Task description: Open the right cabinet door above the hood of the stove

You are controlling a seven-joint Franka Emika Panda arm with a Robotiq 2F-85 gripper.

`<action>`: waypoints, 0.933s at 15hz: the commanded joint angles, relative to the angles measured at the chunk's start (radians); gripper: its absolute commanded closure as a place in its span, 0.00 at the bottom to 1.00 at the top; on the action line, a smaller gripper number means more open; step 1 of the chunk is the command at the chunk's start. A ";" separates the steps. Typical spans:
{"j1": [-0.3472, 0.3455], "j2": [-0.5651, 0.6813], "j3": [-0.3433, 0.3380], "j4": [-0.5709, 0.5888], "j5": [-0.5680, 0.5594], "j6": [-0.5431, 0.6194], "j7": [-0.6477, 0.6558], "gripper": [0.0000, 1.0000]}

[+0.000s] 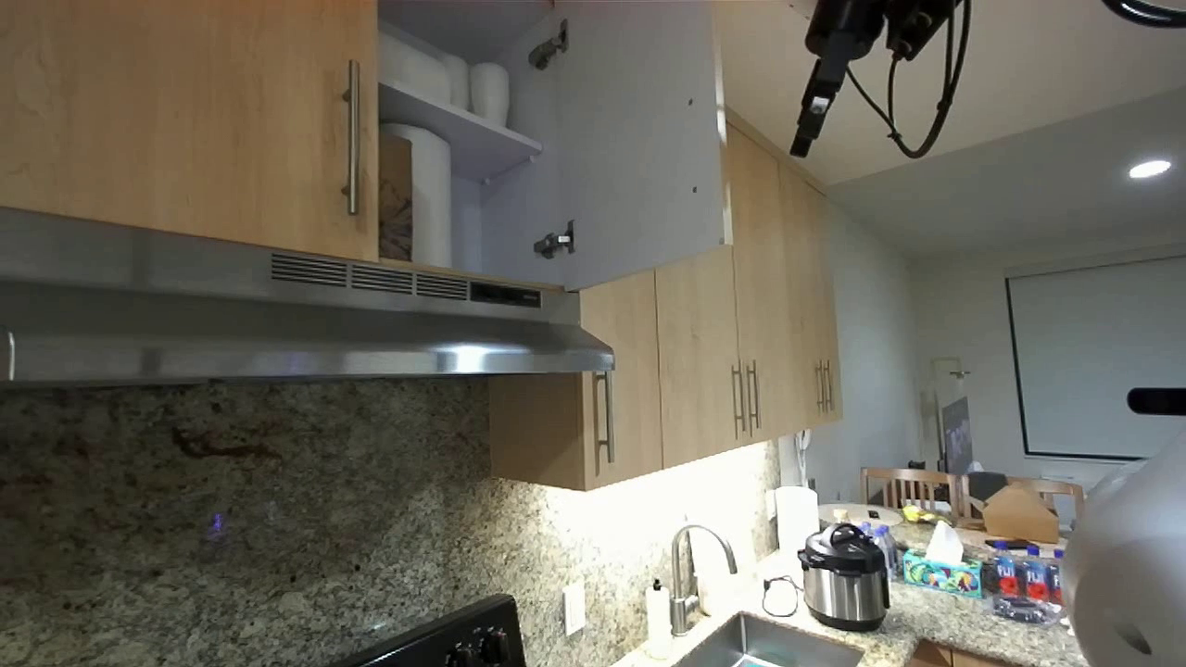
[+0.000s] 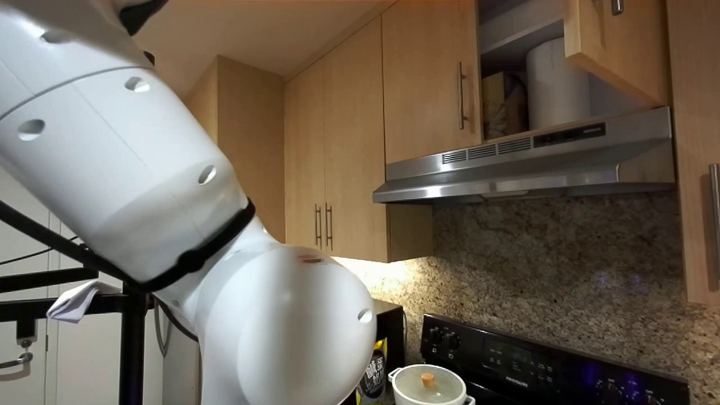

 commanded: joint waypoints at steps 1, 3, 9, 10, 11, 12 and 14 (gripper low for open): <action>-0.042 -0.048 0.114 -0.100 -0.047 -0.004 0.175 0.00; -0.039 -0.054 0.165 -0.122 -0.067 -0.003 0.278 0.00; 0.008 -0.013 0.283 -0.113 -0.142 -0.024 0.472 0.00; 0.018 0.001 0.299 -0.105 -0.146 -0.031 0.483 0.00; 0.029 0.015 0.311 -0.099 -0.148 -0.036 0.491 0.00; 0.040 0.032 0.324 -0.094 -0.149 -0.042 0.497 0.00; 0.063 0.071 0.343 -0.085 -0.147 -0.052 0.497 0.00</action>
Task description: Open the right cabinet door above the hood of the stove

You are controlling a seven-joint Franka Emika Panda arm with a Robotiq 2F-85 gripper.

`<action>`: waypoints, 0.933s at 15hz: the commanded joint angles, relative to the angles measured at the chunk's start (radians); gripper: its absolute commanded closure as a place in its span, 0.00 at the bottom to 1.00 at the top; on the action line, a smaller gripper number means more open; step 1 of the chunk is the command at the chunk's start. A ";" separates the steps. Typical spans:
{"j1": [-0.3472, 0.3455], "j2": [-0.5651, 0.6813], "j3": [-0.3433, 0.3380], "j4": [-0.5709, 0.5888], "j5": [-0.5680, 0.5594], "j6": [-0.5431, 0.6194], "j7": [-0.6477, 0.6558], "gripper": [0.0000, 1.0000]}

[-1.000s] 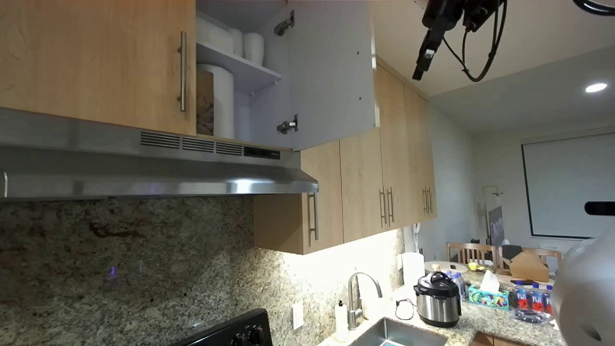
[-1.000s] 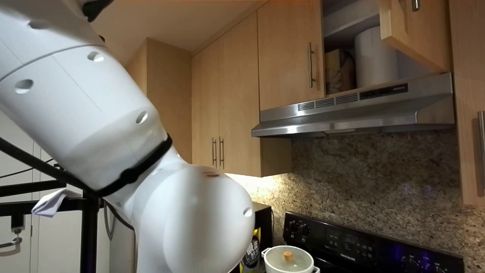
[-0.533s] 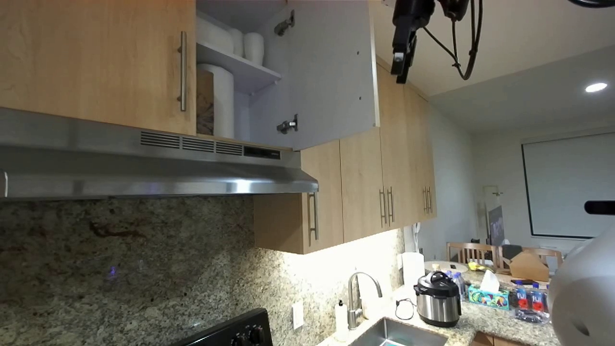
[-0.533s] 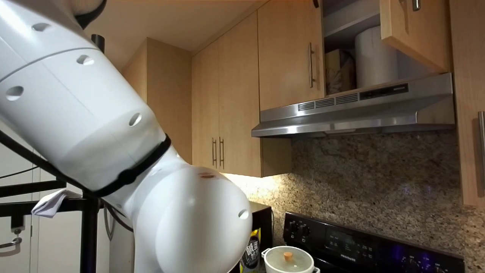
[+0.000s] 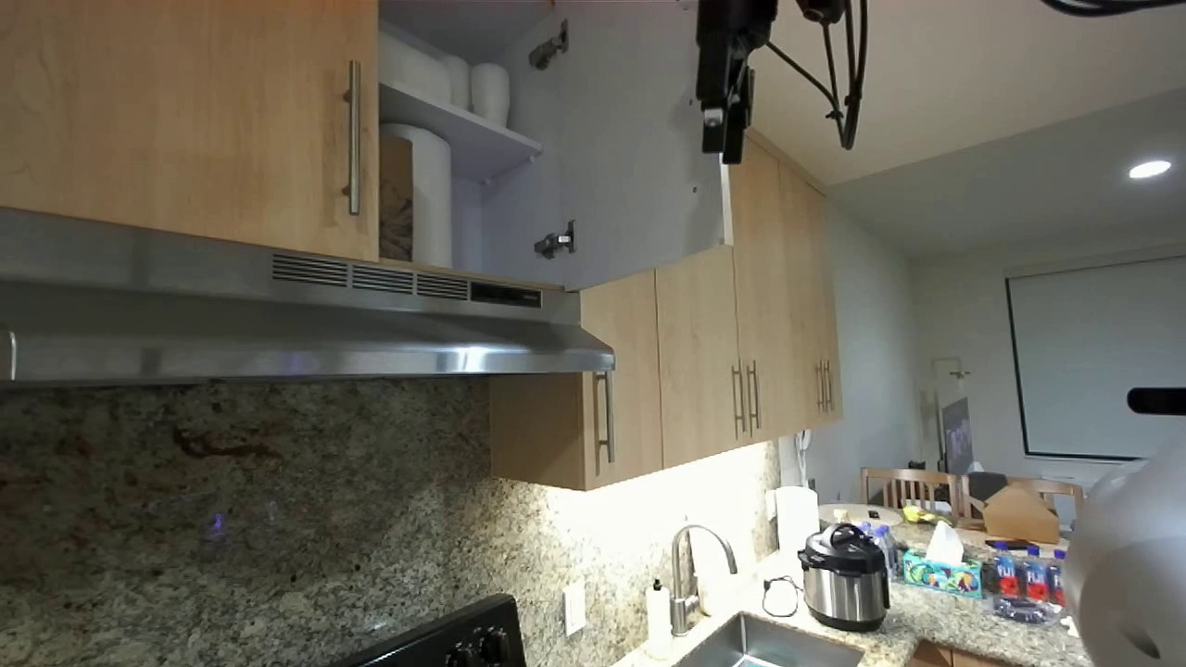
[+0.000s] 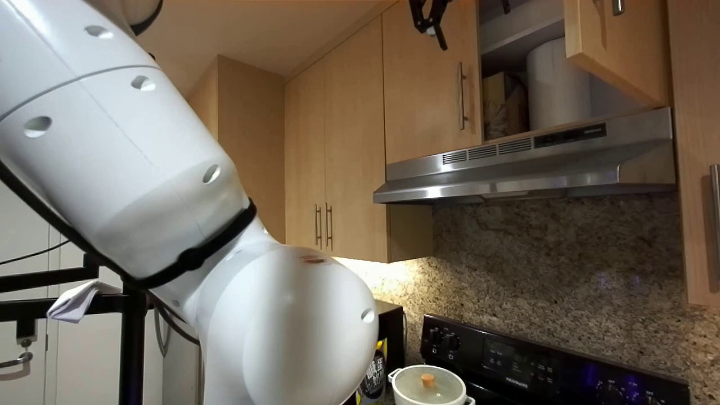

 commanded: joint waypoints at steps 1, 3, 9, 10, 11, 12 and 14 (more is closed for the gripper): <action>0.053 0.081 0.028 0.030 -0.024 -0.035 0.029 0.00; 0.060 0.123 0.036 0.020 -0.037 -0.005 0.037 0.00; 0.051 0.256 0.033 -0.001 -0.035 0.035 0.119 0.00; 0.051 0.277 0.033 0.003 -0.027 0.029 0.133 0.00; 0.052 0.291 0.033 0.002 -0.024 0.029 0.145 0.00; 0.053 0.305 0.032 0.004 -0.016 0.027 0.155 0.00; 0.053 0.322 0.026 0.005 -0.002 0.040 0.165 0.00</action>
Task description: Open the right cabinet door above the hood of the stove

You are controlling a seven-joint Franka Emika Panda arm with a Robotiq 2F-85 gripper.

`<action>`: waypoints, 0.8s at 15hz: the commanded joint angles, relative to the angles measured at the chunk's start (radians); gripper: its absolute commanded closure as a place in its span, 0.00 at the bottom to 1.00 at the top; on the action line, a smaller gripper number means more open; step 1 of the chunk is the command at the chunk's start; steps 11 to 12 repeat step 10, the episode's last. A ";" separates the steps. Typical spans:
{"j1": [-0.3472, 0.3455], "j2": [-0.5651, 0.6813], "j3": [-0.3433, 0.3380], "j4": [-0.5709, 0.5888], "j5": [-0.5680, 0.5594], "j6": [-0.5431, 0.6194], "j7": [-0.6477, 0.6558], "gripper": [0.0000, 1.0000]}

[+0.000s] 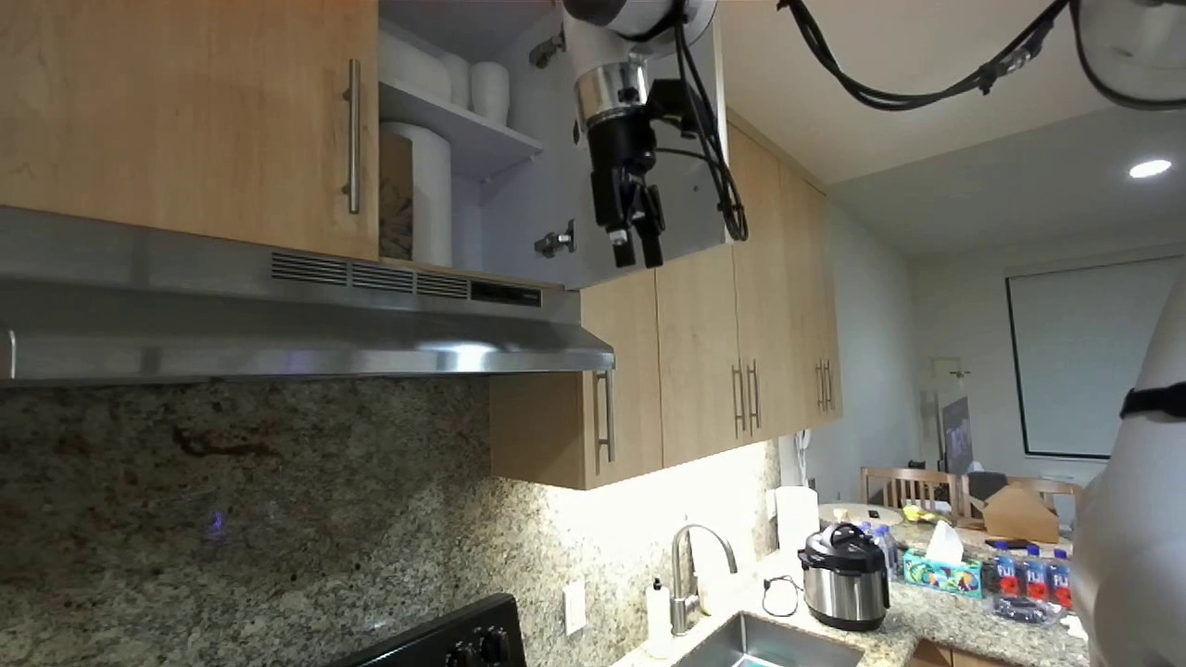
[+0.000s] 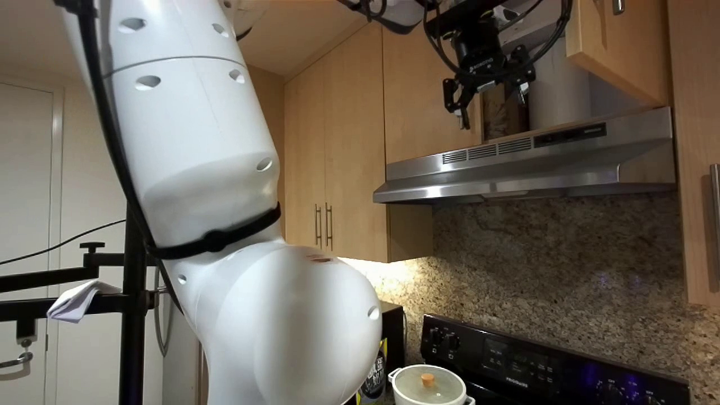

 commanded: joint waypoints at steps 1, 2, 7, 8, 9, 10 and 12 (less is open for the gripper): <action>0.007 0.019 -0.010 0.002 0.030 0.028 0.051 0.00; 0.009 0.019 -0.007 0.005 0.004 0.002 0.021 0.00; 0.008 0.023 -0.008 0.007 0.011 0.010 0.026 0.00; 0.008 0.023 -0.008 0.007 0.011 0.010 0.026 0.00; 0.008 0.023 -0.008 0.007 0.011 0.010 0.026 0.00; 0.008 0.023 -0.008 0.007 0.011 0.010 0.026 0.00; 0.008 0.023 -0.008 0.007 0.011 0.010 0.026 0.00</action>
